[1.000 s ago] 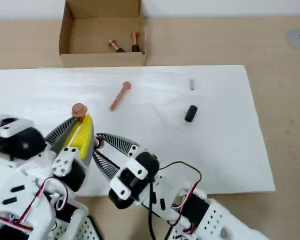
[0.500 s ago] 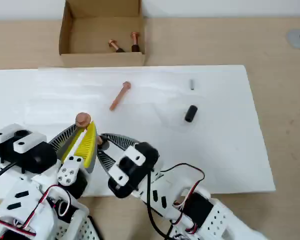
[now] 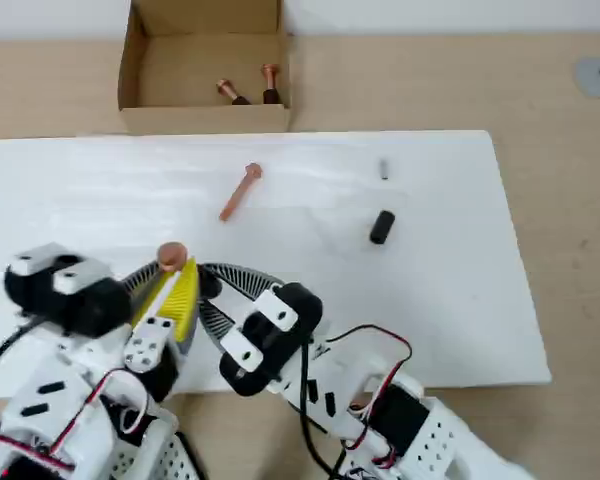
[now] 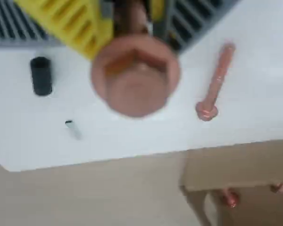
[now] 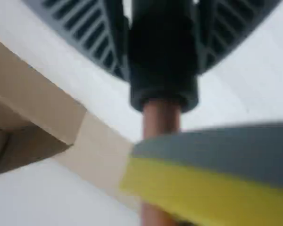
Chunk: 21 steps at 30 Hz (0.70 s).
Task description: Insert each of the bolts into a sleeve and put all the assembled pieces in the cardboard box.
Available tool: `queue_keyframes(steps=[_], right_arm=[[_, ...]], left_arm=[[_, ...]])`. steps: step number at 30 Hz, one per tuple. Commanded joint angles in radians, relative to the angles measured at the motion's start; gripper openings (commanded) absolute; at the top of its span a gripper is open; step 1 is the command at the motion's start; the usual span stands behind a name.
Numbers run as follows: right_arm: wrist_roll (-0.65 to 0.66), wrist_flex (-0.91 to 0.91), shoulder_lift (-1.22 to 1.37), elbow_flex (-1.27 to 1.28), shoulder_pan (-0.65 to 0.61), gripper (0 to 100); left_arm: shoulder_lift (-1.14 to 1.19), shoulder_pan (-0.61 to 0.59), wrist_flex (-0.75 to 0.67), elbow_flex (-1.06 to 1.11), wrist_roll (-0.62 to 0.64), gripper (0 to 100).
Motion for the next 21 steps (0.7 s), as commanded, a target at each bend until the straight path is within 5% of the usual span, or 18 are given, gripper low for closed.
queue_keyframes(steps=[1,11,21], right_arm=[[-0.011,-0.003,-0.021,-0.094,0.027,0.9],[-0.011,0.002,-0.021,-0.094,0.027,0.9],[-0.009,0.029,-0.021,-0.143,0.058,0.9]], left_arm=[[-0.002,0.0,0.034,-0.002,-0.052,1],[-0.002,0.0,0.058,-0.009,-0.055,2],[0.004,-0.011,0.238,-0.137,-0.094,11]])
